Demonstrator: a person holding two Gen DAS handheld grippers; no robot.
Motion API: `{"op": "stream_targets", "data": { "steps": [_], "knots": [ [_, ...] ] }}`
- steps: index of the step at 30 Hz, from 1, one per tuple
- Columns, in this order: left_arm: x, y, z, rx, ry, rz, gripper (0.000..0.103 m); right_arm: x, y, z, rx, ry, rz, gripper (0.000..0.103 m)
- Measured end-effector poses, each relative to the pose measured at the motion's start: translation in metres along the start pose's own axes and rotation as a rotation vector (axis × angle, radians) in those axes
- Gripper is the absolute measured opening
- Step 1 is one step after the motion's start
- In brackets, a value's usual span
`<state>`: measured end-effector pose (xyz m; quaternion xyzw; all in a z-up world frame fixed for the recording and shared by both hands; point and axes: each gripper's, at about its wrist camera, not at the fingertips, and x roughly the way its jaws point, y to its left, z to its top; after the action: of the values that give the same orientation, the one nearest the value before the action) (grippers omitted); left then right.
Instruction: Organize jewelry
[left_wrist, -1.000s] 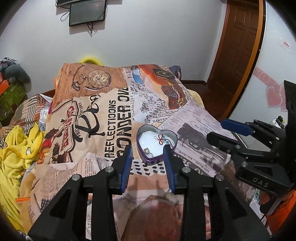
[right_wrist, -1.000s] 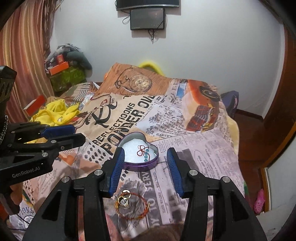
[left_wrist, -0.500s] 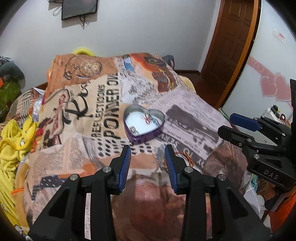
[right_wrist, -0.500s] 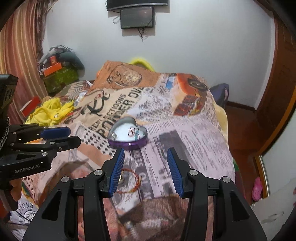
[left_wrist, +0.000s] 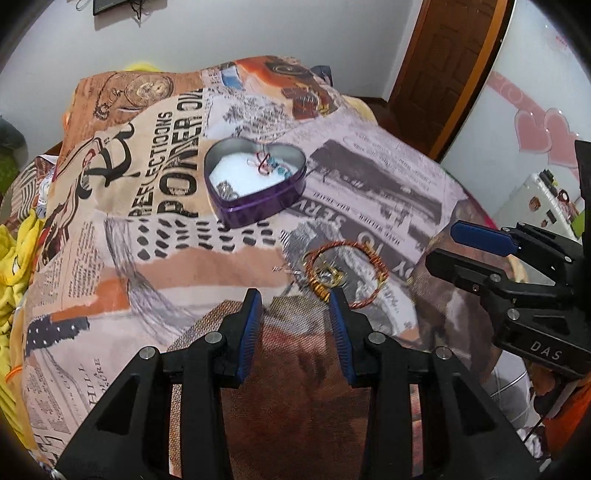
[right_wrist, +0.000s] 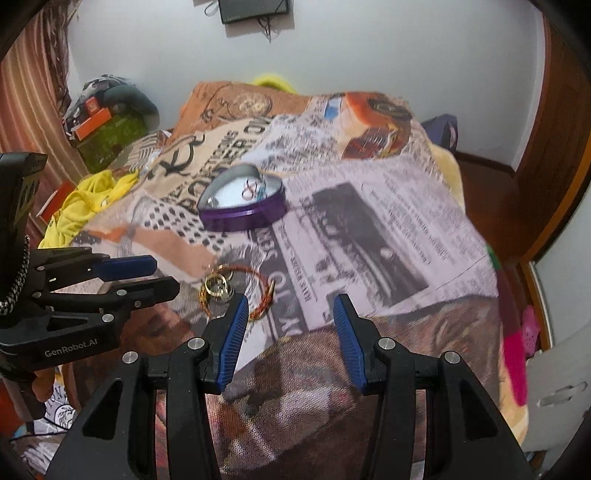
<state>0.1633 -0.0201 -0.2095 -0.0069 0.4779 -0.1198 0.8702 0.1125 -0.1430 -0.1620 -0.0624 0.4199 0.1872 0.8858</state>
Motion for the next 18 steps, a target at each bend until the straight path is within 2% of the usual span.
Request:
{"op": "stream_targets", "data": {
  "steps": [11, 13, 18],
  "knots": [
    [0.013, 0.011, -0.004, -0.002, 0.005, -0.014, 0.029, 0.038, 0.01, -0.004, -0.009, 0.07, 0.052, 0.044],
    [0.016, 0.011, -0.003, 0.002, 0.006, -0.017, 0.027, 0.043, 0.012, -0.006, -0.014, 0.073, 0.054, 0.037],
    [0.022, 0.012, -0.001, 0.007, 0.008, -0.034, 0.024, 0.047, 0.016, -0.007, -0.047, 0.06, 0.034, 0.009]
  ]
}}
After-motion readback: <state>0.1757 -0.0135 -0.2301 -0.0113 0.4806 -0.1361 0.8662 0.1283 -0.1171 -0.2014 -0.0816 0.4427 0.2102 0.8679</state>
